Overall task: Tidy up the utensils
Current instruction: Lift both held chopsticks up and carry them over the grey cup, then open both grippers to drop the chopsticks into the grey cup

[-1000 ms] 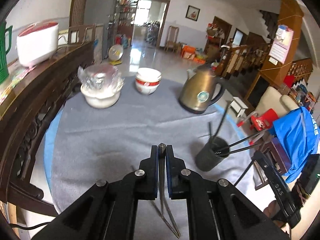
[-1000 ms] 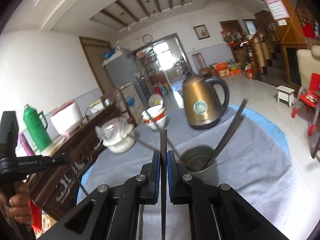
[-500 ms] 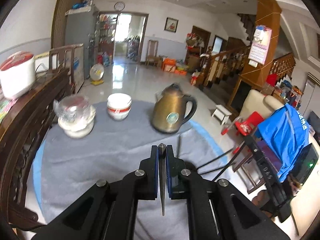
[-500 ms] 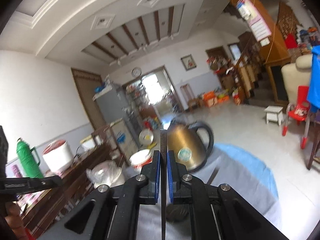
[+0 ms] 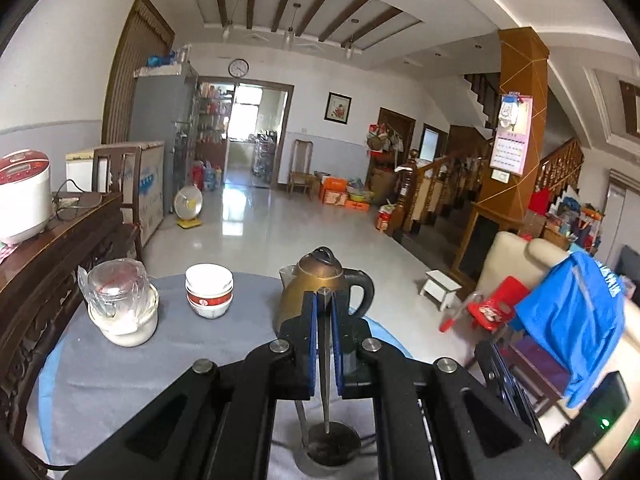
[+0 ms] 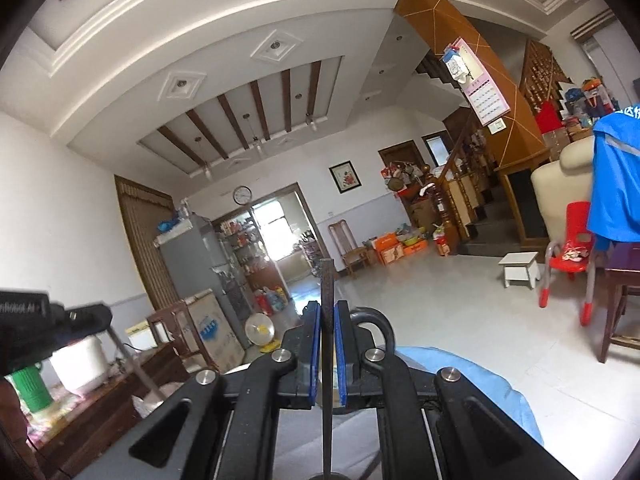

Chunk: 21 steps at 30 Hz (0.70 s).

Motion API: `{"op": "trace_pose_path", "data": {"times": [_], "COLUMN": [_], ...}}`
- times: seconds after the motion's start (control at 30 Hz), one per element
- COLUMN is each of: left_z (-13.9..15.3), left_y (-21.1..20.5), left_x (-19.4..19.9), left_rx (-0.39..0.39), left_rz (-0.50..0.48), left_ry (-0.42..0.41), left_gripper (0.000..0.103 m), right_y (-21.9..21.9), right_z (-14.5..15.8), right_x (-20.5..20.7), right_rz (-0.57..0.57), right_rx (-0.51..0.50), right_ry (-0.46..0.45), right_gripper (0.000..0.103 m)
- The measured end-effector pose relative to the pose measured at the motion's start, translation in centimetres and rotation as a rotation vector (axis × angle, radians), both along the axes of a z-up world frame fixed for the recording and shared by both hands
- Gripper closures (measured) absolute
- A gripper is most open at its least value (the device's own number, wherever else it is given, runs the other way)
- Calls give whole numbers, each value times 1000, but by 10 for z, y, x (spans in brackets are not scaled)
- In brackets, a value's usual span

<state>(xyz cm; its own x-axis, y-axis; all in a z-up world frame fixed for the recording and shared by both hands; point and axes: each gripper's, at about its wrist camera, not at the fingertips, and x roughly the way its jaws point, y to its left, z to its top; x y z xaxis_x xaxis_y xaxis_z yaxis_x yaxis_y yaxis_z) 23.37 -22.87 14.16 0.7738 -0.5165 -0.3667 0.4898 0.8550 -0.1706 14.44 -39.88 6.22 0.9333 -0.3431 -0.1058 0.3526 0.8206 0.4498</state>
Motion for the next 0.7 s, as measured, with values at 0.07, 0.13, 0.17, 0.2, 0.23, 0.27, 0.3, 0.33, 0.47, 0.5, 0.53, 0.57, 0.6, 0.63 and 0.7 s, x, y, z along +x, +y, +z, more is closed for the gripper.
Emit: {"op": "trace_pose_path", "data": {"times": [0.07,0.13,0.17,0.2,0.23,0.27,0.3,0.33,0.47,0.5,0.53,0.57,0.6,0.63,0.7], "left_z": [-14,-30,-36,-42,-47,-51,-54,-56,-56,-54,-52,-49,-45,-42,-36], "left_y": [-11,-19,-22,-25,-27,-28,-28,-28,-21,-19,-16,-11,-6,-1,9], "left_x": [5,9,11,12,14,15,16,16,5,2,-3,-9,-15,-21,-34], "left_rx": [27,56,66,77,88,97,110,124,168,176,182,183,182,184,193], "left_rz": [7,13,13,7,5,3,-3,-7,-17,-18,-23,-25,-20,-14,-11], "left_ry": [9,23,31,43,56,66,75,78,56,47,36,21,4,-16,-49], "left_gripper": [96,96,96,96,96,96,96,96,92,83,76,63,54,52,46], "right_y": [-2,-1,0,0,1,2,2,0,-2,-1,-1,-1,-1,-2,-4], "right_z": [-8,-15,-18,-20,-22,-24,-26,-28,-35,-35,-37,-37,-36,-36,-35], "right_x": [3,5,6,5,6,5,4,3,-4,-7,-9,-12,-15,-18,-30], "right_rz": [11,23,34,41,54,68,83,91,132,141,144,144,146,148,142], "right_rx": [18,30,32,33,37,43,50,53,84,95,97,98,102,107,122], "right_ry": [20,36,45,52,61,70,81,89,111,115,118,122,124,122,106], "right_gripper": [96,95,95,95,95,95,95,95,93,93,93,93,93,93,92]}}
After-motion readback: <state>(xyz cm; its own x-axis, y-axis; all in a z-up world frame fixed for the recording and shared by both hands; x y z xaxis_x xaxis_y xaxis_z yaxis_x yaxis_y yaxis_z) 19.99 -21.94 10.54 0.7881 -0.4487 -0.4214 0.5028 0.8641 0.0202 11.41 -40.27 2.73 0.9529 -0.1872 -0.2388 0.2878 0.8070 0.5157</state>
